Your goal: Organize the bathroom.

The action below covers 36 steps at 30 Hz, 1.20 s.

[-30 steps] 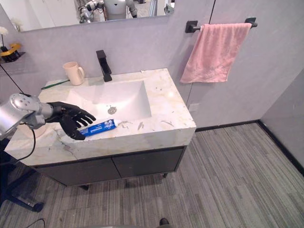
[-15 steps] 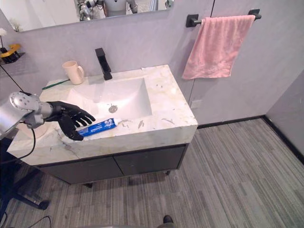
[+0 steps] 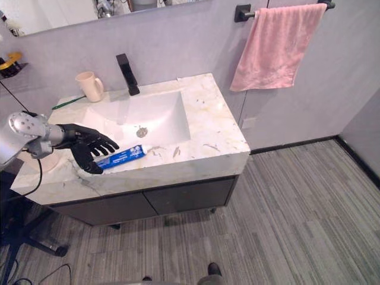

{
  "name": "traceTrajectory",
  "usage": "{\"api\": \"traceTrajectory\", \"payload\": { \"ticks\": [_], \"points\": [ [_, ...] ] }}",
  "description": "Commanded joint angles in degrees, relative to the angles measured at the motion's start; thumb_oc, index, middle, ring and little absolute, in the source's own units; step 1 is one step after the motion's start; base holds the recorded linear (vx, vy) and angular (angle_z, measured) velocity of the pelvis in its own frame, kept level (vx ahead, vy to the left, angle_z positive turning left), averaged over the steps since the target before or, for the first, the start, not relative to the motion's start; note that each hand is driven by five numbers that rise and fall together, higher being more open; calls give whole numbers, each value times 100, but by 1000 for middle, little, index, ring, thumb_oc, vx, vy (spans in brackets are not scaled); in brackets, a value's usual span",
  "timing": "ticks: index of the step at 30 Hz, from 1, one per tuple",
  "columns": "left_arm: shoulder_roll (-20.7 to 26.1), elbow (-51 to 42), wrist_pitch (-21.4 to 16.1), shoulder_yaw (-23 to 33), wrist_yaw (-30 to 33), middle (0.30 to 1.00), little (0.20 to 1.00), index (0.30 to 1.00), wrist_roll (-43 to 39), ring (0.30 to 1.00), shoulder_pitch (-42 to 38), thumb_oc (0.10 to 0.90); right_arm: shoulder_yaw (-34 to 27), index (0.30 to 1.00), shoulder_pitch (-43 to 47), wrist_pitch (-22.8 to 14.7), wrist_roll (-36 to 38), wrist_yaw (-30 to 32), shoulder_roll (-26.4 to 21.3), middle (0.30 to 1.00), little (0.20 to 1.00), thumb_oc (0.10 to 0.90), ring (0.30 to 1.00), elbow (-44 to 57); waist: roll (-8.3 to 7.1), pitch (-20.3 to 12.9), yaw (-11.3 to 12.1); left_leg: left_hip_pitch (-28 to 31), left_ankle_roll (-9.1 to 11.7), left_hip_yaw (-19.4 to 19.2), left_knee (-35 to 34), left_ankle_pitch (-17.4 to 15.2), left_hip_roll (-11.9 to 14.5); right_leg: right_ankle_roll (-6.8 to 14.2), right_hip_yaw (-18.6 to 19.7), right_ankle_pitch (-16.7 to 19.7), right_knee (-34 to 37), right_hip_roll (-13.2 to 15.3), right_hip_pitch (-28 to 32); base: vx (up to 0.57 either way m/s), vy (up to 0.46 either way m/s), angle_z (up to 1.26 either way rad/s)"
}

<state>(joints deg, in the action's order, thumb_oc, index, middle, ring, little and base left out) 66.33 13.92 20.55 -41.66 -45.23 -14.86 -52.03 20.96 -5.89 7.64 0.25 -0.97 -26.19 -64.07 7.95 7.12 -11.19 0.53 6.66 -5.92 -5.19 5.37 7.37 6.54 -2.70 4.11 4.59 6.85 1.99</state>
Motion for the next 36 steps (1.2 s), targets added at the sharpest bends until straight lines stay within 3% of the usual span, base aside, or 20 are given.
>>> {"api": "traceTrajectory", "payload": {
  "ticks": [1, 7, 20, 36],
  "points": [
    [525, 357, -177, 495, 428, 900, 900, 900, 375, 900, -479, 800, -18, 900, -113, -102, -283, 295, -548, 900, 900, 800, 900, 133, 2, 72, 38, 129, -62, -440, 19, 97, 359, 171, 14, -145, -315, 193, -268, 0, 0, 0],
    [596, 594, -430, 619, 689, 900, 900, 900, 345, 900, -535, 800, -30, 900, -156, -147, -347, 358, -558, 900, 900, 800, 900, 237, -24, 76, 21, 139, -62, -454, 20, 95, 379, 168, 32, -162, -343, 184, -284, 0, 0, 0],
    [601, 118, -112, 784, 602, 900, 900, 900, -75, 900, -413, 800, -54, 900, -104, -128, -256, 433, -535, 900, 900, 800, 900, 176, -52, 177, 48, 120, -58, -404, 52, 121, 388, 159, 70, -148, -370, 177, -298, -9, 0, 0],
    [653, 155, -109, 899, 421, 900, 900, 900, -33, 900, -235, 800, -101, 900, -134, -96, -345, 380, -408, 900, 900, 800, 900, -156, -143, -25, 111, 219, -46, -423, 19, 87, 436, 166, 48, -143, -252, 139, -149, 4, 1, 0]
  ]
}}
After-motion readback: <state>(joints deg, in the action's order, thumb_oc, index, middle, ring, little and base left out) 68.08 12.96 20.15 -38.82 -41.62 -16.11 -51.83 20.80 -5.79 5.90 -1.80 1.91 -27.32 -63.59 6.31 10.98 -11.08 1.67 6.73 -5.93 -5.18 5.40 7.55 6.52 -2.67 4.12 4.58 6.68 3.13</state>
